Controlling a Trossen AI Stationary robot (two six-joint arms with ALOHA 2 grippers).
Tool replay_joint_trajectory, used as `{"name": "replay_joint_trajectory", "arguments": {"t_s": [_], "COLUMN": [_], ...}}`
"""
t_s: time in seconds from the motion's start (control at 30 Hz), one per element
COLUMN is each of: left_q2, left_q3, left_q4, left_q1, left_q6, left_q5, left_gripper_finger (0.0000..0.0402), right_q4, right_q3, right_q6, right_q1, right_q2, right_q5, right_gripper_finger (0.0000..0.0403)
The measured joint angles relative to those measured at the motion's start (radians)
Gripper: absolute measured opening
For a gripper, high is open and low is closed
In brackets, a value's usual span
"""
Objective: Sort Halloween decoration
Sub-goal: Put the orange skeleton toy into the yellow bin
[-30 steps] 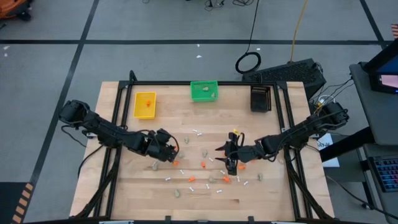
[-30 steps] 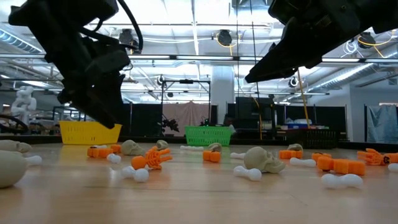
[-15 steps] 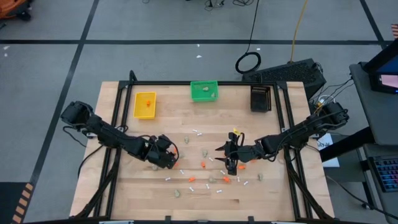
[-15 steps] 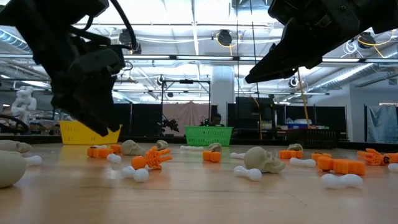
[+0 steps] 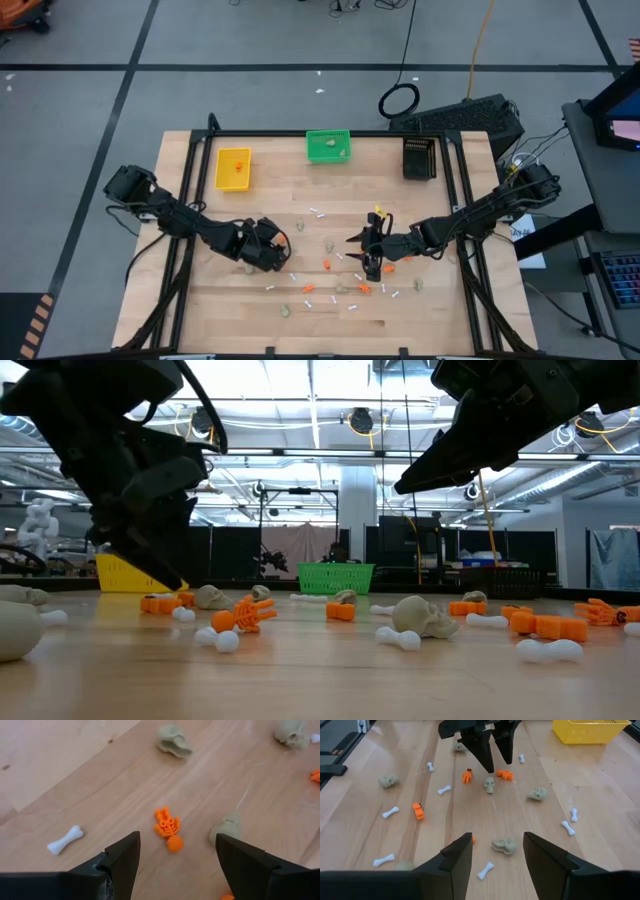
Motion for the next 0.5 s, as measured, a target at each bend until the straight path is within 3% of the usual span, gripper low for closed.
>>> {"name": "replay_joint_trajectory", "arguments": {"t_s": [0.5], "left_q2": [0.025], "left_q3": [0.0], "left_q4": [-0.007], "left_q1": [0.0], "left_q6": [0.028], "left_q5": [-0.035], "left_gripper_finger": [0.0258], "right_q4": [0.0], "right_q3": [0.0], "right_q6": [0.0], "right_q1": [0.0], "right_q2": [0.0], "right_q5": [0.0], "right_gripper_finger": [0.0162]}}
